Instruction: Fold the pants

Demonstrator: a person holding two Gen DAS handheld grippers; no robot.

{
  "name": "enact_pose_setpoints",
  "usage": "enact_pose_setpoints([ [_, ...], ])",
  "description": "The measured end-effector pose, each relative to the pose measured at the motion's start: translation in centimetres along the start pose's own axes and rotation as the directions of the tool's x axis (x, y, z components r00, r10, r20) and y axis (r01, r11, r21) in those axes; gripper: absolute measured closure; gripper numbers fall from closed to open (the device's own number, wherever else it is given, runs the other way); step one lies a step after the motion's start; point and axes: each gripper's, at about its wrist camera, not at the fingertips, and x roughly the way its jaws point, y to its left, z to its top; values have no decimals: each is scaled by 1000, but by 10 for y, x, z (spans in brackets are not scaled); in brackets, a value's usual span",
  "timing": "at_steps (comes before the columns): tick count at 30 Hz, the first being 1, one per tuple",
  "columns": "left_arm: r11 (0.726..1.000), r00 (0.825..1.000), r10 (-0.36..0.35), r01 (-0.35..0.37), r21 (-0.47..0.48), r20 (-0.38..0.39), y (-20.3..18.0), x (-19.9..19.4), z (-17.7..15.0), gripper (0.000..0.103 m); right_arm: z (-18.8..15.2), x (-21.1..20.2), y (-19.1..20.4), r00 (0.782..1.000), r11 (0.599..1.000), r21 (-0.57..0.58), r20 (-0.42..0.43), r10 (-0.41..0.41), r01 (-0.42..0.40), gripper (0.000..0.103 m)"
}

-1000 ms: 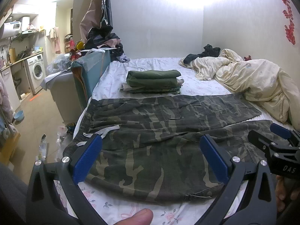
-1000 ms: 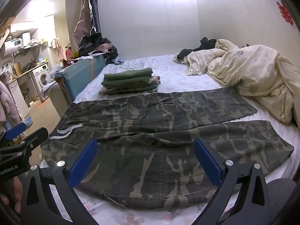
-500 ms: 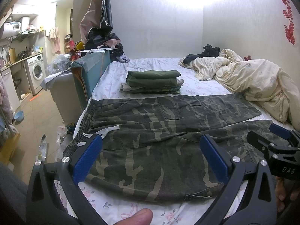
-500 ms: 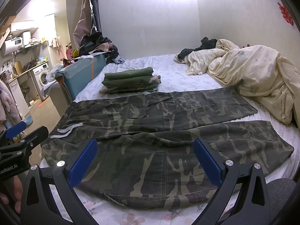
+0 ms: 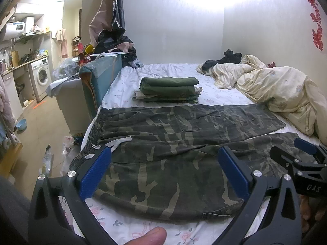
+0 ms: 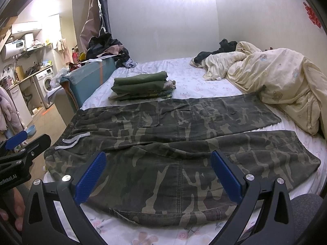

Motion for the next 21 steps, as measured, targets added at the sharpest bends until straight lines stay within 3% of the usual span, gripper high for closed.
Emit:
enact_pose_setpoints([
  [21,1000,1000,-1,1,-1,0,0,0,0,0,0,-1,-1,1000,1000,-1,-3,0,0,0],
])
